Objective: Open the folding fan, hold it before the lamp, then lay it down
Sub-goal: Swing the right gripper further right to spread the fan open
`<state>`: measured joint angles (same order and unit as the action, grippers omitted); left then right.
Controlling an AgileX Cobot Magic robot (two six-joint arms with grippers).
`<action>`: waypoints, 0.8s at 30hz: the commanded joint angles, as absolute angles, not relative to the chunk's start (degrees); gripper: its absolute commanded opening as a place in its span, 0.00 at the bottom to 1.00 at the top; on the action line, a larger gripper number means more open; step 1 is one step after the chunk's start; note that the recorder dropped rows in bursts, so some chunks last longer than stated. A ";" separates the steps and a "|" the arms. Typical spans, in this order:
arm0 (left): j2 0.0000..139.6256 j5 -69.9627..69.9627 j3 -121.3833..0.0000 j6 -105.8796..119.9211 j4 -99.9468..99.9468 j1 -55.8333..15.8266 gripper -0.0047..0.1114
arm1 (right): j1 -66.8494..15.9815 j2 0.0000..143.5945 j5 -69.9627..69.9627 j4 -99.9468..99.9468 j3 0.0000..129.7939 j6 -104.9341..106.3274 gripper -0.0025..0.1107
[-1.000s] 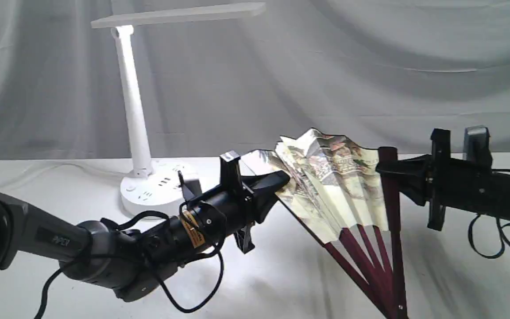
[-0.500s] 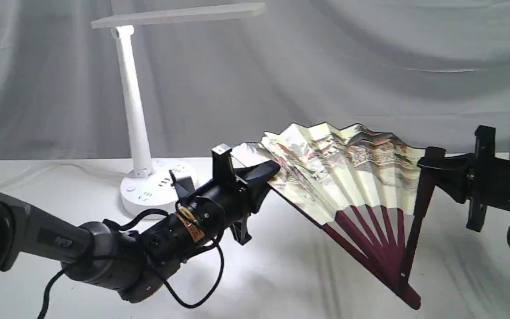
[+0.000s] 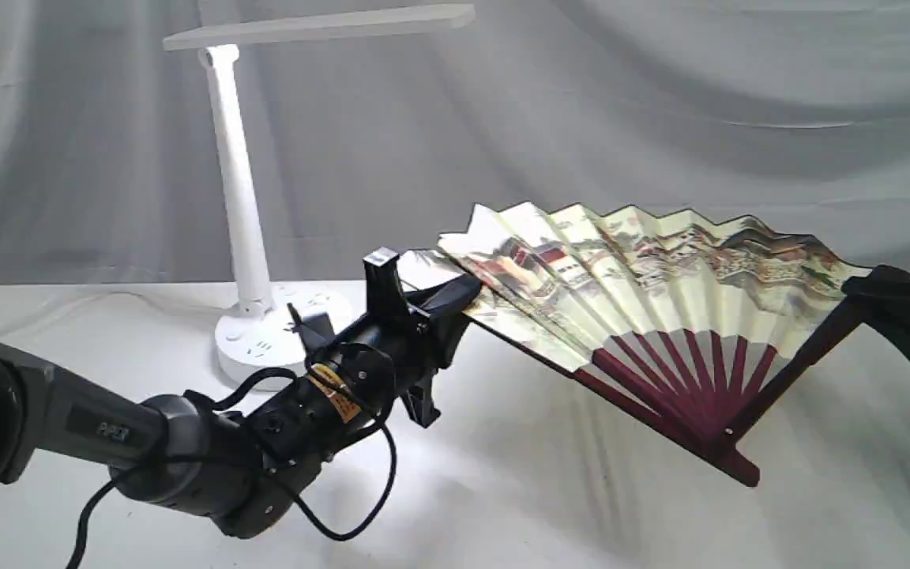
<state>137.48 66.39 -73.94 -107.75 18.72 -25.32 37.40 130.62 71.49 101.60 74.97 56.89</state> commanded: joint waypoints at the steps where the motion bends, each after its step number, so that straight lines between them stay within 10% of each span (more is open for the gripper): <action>1: 136.59 69.96 -74.31 -110.37 12.81 -26.36 0.04 | 39.45 130.27 69.96 98.39 74.44 59.90 0.02; 24: 136.59 69.96 -74.31 -102.77 -1.33 -31.58 0.04 | 50.03 130.27 69.96 99.95 68.51 62.66 0.02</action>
<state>137.48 65.57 -73.94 -99.64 3.87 -31.95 48.54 130.62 73.02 101.38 68.56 58.54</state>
